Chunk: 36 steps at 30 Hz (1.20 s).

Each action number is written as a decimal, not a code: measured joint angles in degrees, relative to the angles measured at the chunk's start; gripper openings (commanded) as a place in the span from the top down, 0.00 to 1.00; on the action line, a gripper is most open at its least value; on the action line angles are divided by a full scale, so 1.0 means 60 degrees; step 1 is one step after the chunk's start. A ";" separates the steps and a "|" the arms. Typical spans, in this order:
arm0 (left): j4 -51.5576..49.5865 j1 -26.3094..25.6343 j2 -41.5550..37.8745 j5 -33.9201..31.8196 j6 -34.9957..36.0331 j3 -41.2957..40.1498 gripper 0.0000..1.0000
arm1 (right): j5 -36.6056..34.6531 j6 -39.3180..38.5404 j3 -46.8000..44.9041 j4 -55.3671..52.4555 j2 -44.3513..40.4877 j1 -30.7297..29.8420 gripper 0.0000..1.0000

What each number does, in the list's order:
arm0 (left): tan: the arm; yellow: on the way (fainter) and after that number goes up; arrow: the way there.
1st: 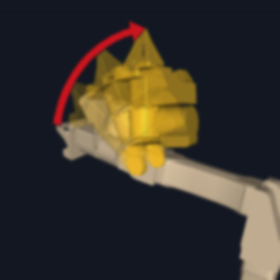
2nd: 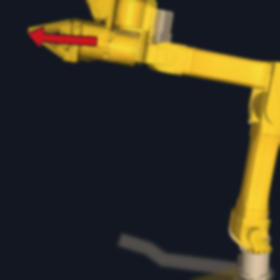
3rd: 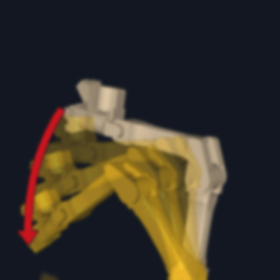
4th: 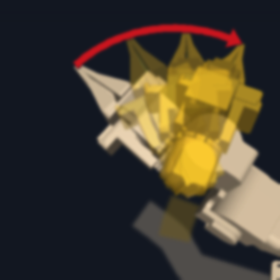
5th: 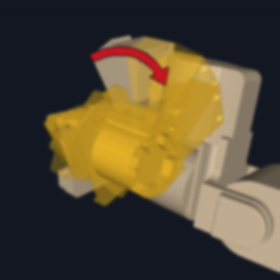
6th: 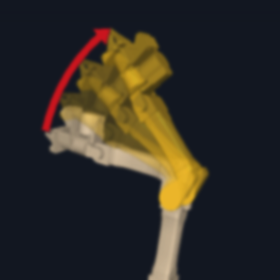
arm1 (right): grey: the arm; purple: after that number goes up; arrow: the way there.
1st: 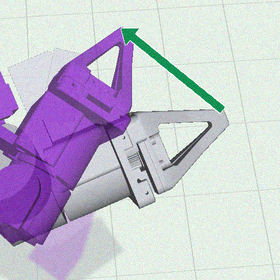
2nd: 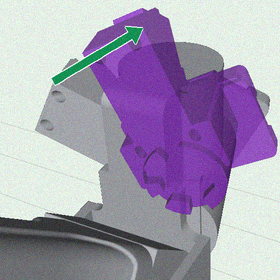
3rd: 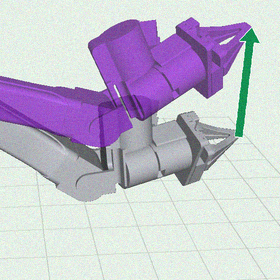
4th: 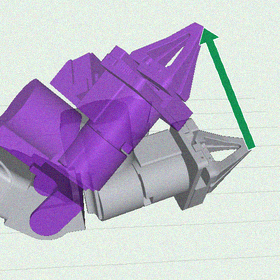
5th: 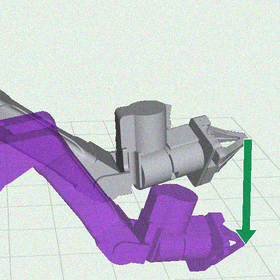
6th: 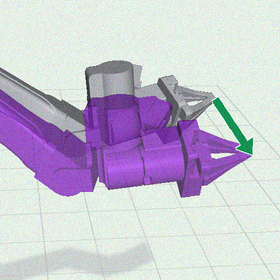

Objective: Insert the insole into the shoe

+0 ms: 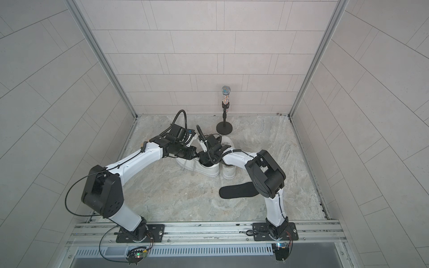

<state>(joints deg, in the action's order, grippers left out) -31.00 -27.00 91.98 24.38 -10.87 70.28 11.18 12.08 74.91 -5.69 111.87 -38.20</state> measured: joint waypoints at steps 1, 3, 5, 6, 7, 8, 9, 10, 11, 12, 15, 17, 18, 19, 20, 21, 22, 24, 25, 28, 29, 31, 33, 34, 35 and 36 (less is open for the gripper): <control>0.0044 0.0000 -0.0047 -0.0011 0.0000 -0.0055 1.00 | 0.0004 -0.0004 0.0047 -0.0091 0.0004 0.0000 0.36; 0.0076 -0.0004 -0.0084 -0.0058 0.0007 -0.0095 1.00 | 0.0018 0.0022 0.0120 -0.0248 0.0004 0.0000 0.35; 0.0117 -0.0022 -0.0084 -0.0160 0.0033 -0.0109 1.00 | 0.0069 0.0084 0.0117 -0.0372 -0.0058 0.0044 0.33; 0.0164 -0.0029 -0.0084 -0.0233 0.0047 -0.0135 1.00 | 0.0109 0.0127 0.0091 -0.0433 -0.0138 0.0080 0.32; 0.0208 -0.0047 -0.0084 -0.0321 0.0062 -0.0171 1.00 | 0.0175 0.0178 0.0029 -0.0525 -0.0295 0.0138 0.31; 0.0244 -0.0051 -0.0084 -0.0386 0.0069 -0.0200 1.00 | 0.0248 0.0229 -0.0055 -0.0576 -0.0481 0.0178 0.31; 0.0317 -0.0066 -0.0084 -0.0466 0.0073 -0.0229 1.00 | 0.0328 0.0280 -0.0157 -0.0670 -0.0761 0.0229 0.31; 0.0364 -0.0066 -0.0087 -0.0543 0.0076 -0.0255 1.00 | 0.0433 0.0328 -0.0248 -0.0729 -0.1078 0.0284 0.31; 0.0397 -0.0066 -0.0087 -0.0608 0.0076 -0.0273 1.00 | 0.0477 0.0386 -0.0299 -0.0790 -0.1337 0.0324 0.31; 0.0433 -0.0069 -0.0095 -0.0685 0.0080 -0.0291 1.00 | 0.0535 0.0466 -0.0353 -0.0856 -0.1672 0.0361 0.31; 0.0514 -0.0106 -0.0102 -0.0896 0.0109 -0.0324 1.00 | 0.0597 0.0856 -0.0386 -0.1137 -0.2510 0.0477 0.35; 0.0543 -0.0127 -0.0102 -0.1060 0.0127 -0.0328 1.00 | 0.0612 0.1311 -0.0375 -0.1585 -0.2936 0.0557 0.39; 0.0557 -0.0131 -0.0102 -0.1140 0.0138 -0.0328 1.00 | 0.0641 0.1654 -0.0357 -0.1963 -0.3136 0.0612 0.42; 0.0565 -0.0127 -0.0102 -0.1209 0.0138 -0.0328 1.00 | 0.0699 0.2051 -0.0306 -0.2430 -0.3293 0.0667 0.44; 0.0572 -0.0127 -0.0102 -0.1271 0.0138 -0.0328 1.00 | 0.0772 0.2335 -0.0240 -0.2852 -0.3384 0.0725 0.44; 0.0590 -0.0127 -0.0102 -0.1341 0.0138 -0.0328 1.00 | 0.0903 0.2736 -0.0149 -0.3348 -0.3450 0.0816 0.44; 0.0612 -0.0127 -0.0102 -0.1373 0.0138 -0.0328 1.00 | 0.1053 0.3100 -0.0076 -0.3799 -0.3490 0.0903 0.44; 0.0674 -0.0127 -0.0106 -0.1475 0.0135 -0.0357 1.00 | 0.1333 0.3789 -0.0080 -0.4462 -0.3559 0.1035 0.43; 0.0718 -0.0131 -0.0113 -0.1512 0.0135 -0.0379 1.00 | 0.1486 0.4127 -0.0153 -0.4656 -0.3610 0.1086 0.42; 0.0841 -0.0135 -0.0135 -0.1559 0.0127 -0.0459 1.00 | 0.2040 0.5071 -0.0612 -0.4732 -0.3832 0.1096 0.43; 0.0867 -0.0142 -0.0149 -0.1574 0.0127 -0.0488 1.00 | 0.2215 0.5333 -0.0754 -0.4696 -0.3865 0.1078 0.44; 0.0918 -0.0182 -0.0178 -0.1621 0.0131 -0.0532 1.00 | 0.2656 0.5916 -0.1071 -0.4473 -0.3872 0.1071 0.47; 0.0933 -0.0222 -0.0197 -0.1719 0.0138 -0.0546 1.00 | 0.3053 0.6466 -0.1355 -0.4146 -0.3872 0.1053 0.48; 0.0940 -0.0244 -0.0200 -0.1749 0.0138 -0.0550 1.00 | 0.3191 0.6641 -0.1417 -0.4047 -0.3869 0.1042 0.48; 0.0947 -0.0255 -0.0208 -0.1763 0.0142 -0.0557 1.00 | 0.3348 0.6849 -0.1457 -0.3934 -0.3865 0.1035 0.48; 0.0947 -0.0280 -0.0215 -0.1789 0.0142 -0.0557 1.00 | 0.3497 0.7038 -0.1464 -0.3807 -0.3861 0.1020 0.48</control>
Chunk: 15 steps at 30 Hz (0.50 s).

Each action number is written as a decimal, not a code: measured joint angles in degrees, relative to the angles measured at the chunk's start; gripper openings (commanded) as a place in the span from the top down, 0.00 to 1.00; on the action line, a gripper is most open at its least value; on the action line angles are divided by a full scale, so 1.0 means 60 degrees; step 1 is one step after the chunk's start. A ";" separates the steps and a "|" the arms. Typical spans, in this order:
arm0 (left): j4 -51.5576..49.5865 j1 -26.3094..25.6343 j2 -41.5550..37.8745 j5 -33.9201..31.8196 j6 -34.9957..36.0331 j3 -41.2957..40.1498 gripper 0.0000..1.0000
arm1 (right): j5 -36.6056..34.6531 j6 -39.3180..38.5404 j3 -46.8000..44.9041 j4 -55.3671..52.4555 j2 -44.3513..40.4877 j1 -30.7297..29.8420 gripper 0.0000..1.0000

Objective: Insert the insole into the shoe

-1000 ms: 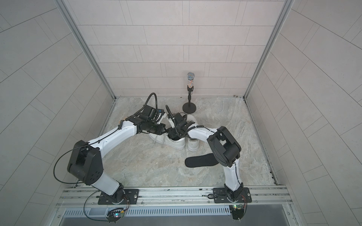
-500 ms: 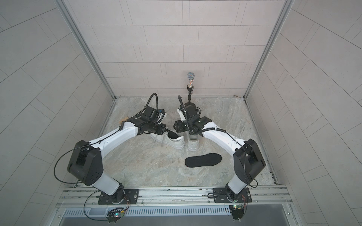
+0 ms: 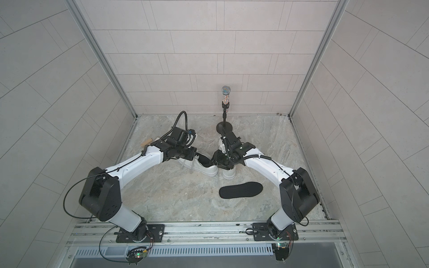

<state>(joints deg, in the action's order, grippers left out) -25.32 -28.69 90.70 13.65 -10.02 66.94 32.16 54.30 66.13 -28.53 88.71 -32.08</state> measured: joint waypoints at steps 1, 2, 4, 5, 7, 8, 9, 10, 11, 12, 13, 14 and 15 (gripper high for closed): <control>0.0000 -0.0015 -0.0007 -0.0011 0.0004 0.0000 1.00 | 0.0113 0.0127 0.0000 0.0120 0.0007 -0.0015 0.49; 0.0000 -0.0033 -0.0011 -0.0029 0.0004 0.0000 1.00 | 0.0244 0.0280 -0.0004 0.0273 0.0018 -0.0040 0.53; 0.0000 -0.0066 -0.0011 -0.0066 0.0011 0.0000 1.00 | 0.0455 0.0572 -0.0015 0.0572 0.0076 -0.0080 0.64; -0.0004 -0.0087 -0.0015 -0.0091 0.0026 0.0000 1.00 | 0.0550 0.0736 -0.0029 0.0714 0.0120 -0.0098 0.71; -0.0022 -0.0120 -0.0029 -0.0153 0.0087 0.0000 1.00 | 0.0659 0.0900 -0.0022 0.0820 0.0240 -0.0113 0.82; -0.0033 -0.0113 -0.0047 -0.0175 0.0113 0.0000 1.00 | 0.0696 0.0962 0.0007 0.0805 0.0324 -0.0120 0.87; -0.0040 -0.0106 -0.0062 -0.0186 0.0131 0.0000 1.00 | 0.0710 0.0969 0.0106 0.0696 0.0433 -0.0135 0.90; -0.0047 -0.0106 -0.0069 -0.0182 0.0160 0.0000 1.00 | 0.0710 0.0867 0.0251 0.0561 0.0550 -0.0146 0.92; -0.0055 -0.0109 -0.0087 -0.0164 0.0197 0.0000 1.00 | 0.0699 0.0714 0.0477 0.0317 0.0688 -0.0157 0.94; -0.0076 -0.0106 -0.0106 -0.0142 0.0251 0.0000 1.00 | 0.0663 0.0492 0.0747 0.0007 0.0809 -0.0160 0.96; -0.0098 -0.0106 -0.0120 -0.0109 0.0302 0.0000 1.00 | 0.0605 0.0266 0.0991 -0.0291 0.0889 -0.0168 0.97; -0.0117 -0.0106 -0.0131 -0.0051 0.0364 0.0000 1.00 | 0.0525 -0.0040 0.1275 -0.0616 0.0969 -0.0171 0.99; -0.0131 -0.0109 -0.0135 0.0022 0.0437 0.0004 1.00 | 0.0426 -0.0353 0.1563 -0.0940 0.1024 -0.0171 1.00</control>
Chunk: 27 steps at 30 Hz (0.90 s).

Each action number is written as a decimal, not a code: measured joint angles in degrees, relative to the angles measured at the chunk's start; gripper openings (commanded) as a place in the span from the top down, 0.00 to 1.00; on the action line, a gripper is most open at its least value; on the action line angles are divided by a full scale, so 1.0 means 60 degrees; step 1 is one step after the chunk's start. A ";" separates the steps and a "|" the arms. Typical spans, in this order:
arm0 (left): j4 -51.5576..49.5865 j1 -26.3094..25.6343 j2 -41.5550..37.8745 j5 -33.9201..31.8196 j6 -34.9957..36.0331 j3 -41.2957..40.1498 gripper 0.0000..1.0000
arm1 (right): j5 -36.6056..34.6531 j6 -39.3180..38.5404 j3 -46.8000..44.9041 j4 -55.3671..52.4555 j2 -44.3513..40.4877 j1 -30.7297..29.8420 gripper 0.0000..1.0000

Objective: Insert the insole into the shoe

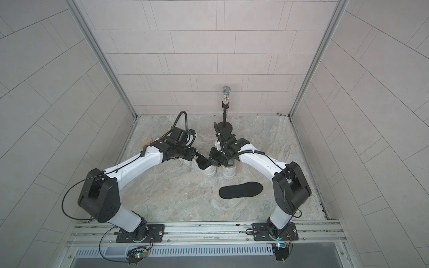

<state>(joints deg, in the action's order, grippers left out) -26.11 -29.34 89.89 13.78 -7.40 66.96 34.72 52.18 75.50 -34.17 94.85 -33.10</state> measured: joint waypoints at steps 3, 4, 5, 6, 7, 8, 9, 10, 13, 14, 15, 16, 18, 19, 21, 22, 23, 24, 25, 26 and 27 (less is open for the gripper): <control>-0.0273 0.0000 0.0018 0.0270 0.0259 0.0109 1.00 | -0.0517 -0.1253 0.0849 -0.1173 0.0175 -0.0044 1.00; -0.0415 -0.0007 0.0055 0.0339 0.0361 0.0215 1.00 | -0.0725 -0.1668 0.1137 -0.1588 0.0277 -0.0076 1.00; -0.0565 -0.0007 0.0106 0.0408 0.0470 0.0346 1.00 | -0.1024 -0.2204 0.1523 -0.2106 0.0426 -0.0135 1.00; -0.0674 -0.0011 0.0164 0.0455 0.0561 0.0448 1.00 | -0.1355 -0.2707 0.1883 -0.2565 0.0594 -0.0208 1.00; -0.0750 -0.0011 0.0208 0.0488 0.0623 0.0521 1.00 | -0.1687 -0.3140 0.2193 -0.2983 0.0754 -0.0284 1.00; -0.0772 -0.0007 0.0244 0.0517 0.0685 0.0554 1.00 | -0.2047 -0.3614 0.2503 -0.3391 0.0933 -0.0372 1.00; -0.0790 -0.0007 0.0280 0.0557 0.0739 0.0572 1.00 | -0.2412 -0.4040 0.2721 -0.3701 0.1082 -0.0463 1.00; -0.0812 -0.0007 0.0317 0.0594 0.0765 0.0601 1.00 | -0.2685 -0.4350 0.2830 -0.3905 0.1162 -0.0532 0.99; -0.0889 -0.0007 0.0419 0.0681 0.0831 0.0703 1.00 | -0.3468 -0.5235 0.2929 -0.4437 0.1242 -0.0707 0.99; -0.0914 -0.0007 0.0433 0.0696 0.0852 0.0703 1.00 | -0.3632 -0.5497 0.2991 -0.4557 0.1242 -0.0736 0.99; -0.0936 -0.0007 0.0448 0.0699 0.0882 0.0714 1.00 | -0.3756 -0.5730 0.3071 -0.4648 0.1242 -0.0750 0.99; -0.0954 -0.0007 0.0474 0.0699 0.0903 0.0732 1.00 | -0.3869 -0.5971 0.3140 -0.4688 0.1242 -0.0758 0.99; -0.0969 -0.0011 0.0546 0.0707 0.0943 0.0809 1.00 | -0.4091 -0.6506 0.3217 -0.4666 0.1231 -0.0769 0.99; -0.0969 -0.0011 0.0572 0.0714 0.0954 0.0823 1.00 | -0.4171 -0.6725 0.3213 -0.4641 0.1228 -0.0780 0.99; -0.0962 -0.0011 0.0616 0.0714 0.0958 0.0845 1.00 | -0.4299 -0.7231 0.3126 -0.4506 0.1228 -0.0780 0.98; -0.0962 -0.0011 0.0641 0.0710 0.0954 0.0860 1.00 | -0.4324 -0.7453 0.3042 -0.4415 0.1217 -0.0780 0.98; -0.0943 -0.0004 0.0663 0.0703 0.0947 0.0863 1.00 | -0.4350 -0.7675 0.2903 -0.4299 0.1180 -0.0780 0.98; -0.0943 0.0022 0.0685 0.0707 0.0918 0.0871 1.00 | -0.4390 -0.7868 0.2736 -0.4182 0.1129 -0.0780 0.98; -0.0943 0.0062 0.0699 0.0718 0.0900 0.0882 1.00 | -0.4441 -0.7996 0.2616 -0.4087 0.1089 -0.0772 0.98; -0.0947 0.0102 0.0718 0.0747 0.0878 0.0896 1.00 | -0.4510 -0.8134 0.2535 -0.4003 0.1045 -0.0747 0.98; -0.0947 0.0142 0.0718 0.0790 0.0820 0.0896 1.00 | -0.4535 -0.8236 0.2492 -0.3920 0.0998 -0.0710 0.98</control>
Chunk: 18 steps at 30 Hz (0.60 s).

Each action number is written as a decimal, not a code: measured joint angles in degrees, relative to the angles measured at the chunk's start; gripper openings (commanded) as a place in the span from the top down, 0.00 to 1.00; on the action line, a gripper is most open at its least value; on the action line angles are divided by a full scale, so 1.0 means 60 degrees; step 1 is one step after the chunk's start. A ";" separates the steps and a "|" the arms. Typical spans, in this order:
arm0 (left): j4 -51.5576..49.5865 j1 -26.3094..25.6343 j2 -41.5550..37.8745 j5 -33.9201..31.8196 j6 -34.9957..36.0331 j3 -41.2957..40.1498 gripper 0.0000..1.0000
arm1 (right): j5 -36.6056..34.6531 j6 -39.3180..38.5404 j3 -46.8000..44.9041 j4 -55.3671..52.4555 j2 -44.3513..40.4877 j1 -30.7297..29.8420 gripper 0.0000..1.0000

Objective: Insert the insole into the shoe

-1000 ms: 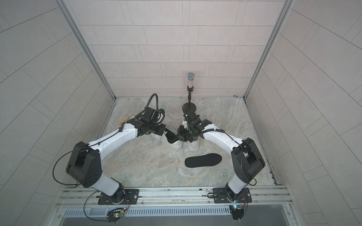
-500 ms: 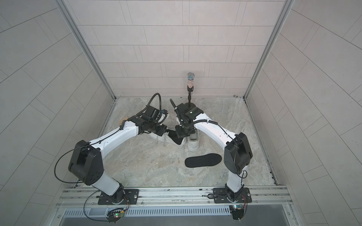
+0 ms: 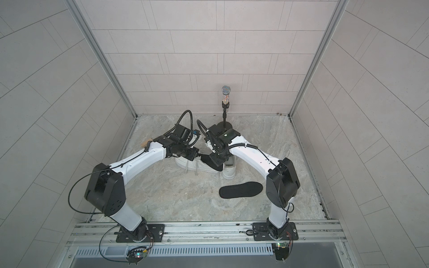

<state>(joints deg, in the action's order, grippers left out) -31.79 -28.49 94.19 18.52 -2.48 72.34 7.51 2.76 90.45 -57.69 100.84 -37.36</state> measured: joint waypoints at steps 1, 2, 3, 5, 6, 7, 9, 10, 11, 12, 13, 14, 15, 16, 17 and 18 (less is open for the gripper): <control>0.0000 0.0044 0.0000 0.0058 -0.0033 0.0000 1.00 | -0.0004 -0.0076 -0.0022 0.0058 -0.0051 0.0026 0.98; 0.0007 0.0106 0.0000 0.0138 -0.0084 0.0000 1.00 | -0.0018 -0.0186 -0.0080 0.0160 -0.0135 0.0066 0.98; 0.0018 0.0175 0.0000 0.0204 -0.0117 0.0000 1.00 | -0.0047 -0.0299 -0.0175 0.0262 -0.0244 0.0113 0.98; 0.0040 0.0284 0.0000 0.0379 -0.0157 -0.0004 1.00 | -0.0160 -0.0525 -0.0346 0.0401 -0.0452 0.0186 0.98; 0.0040 0.0328 0.0000 0.0423 -0.0178 -0.0004 1.00 | -0.0229 -0.0667 -0.0401 0.0448 -0.0521 0.0197 0.98; 0.0040 0.0353 0.0000 0.0466 -0.0186 -0.0004 1.00 | -0.0288 -0.0794 -0.0430 0.0499 -0.0568 0.0204 0.99; 0.0036 0.0397 0.0000 0.0495 -0.0197 -0.0004 1.00 | -0.0408 -0.1115 -0.0514 0.0612 -0.0637 0.0219 0.99; 0.0036 0.0415 0.0000 0.0499 -0.0222 -0.0004 1.00 | -0.0452 -0.1253 -0.0528 0.0641 -0.0659 0.0219 0.99; 0.0033 0.0437 0.0000 0.0521 -0.0240 -0.0004 1.00 | -0.0488 -0.1384 -0.0528 0.0670 -0.0674 0.0219 0.99; 0.0033 0.0459 0.0000 0.0532 -0.0262 -0.0004 1.00 | -0.0532 -0.1512 -0.0554 0.0743 -0.0703 0.0211 0.99; 0.0029 0.0474 0.0000 0.0539 -0.0262 -0.0004 1.00 | -0.0572 -0.1632 -0.0608 0.0838 -0.0750 0.0211 0.99; 0.0025 0.0488 0.0000 0.0561 -0.0266 -0.0004 1.00 | -0.0590 -0.1770 -0.0681 0.0947 -0.0809 0.0215 0.99; 0.0029 0.0499 0.0000 0.0594 -0.0284 -0.0004 1.00 | -0.0583 -0.1923 -0.0739 0.1060 -0.0856 0.0219 0.99; 0.0029 0.0506 0.0000 0.0616 -0.0295 -0.0004 1.00 | -0.0579 -0.2036 -0.0758 0.1129 -0.0867 0.0219 0.99; 0.0033 0.0506 0.0000 0.0645 -0.0299 -0.0007 1.00 | -0.0572 -0.2189 -0.0758 0.1213 -0.0863 0.0219 0.98; 0.0036 0.0506 0.0000 0.0667 -0.0302 -0.0007 1.00 | -0.0572 -0.2342 -0.0758 0.1286 -0.0856 0.0219 0.98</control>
<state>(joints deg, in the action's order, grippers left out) -31.57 -25.45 94.19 22.52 -4.29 72.29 4.08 -11.29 85.91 -49.98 95.70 -36.05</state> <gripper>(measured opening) 0.053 0.069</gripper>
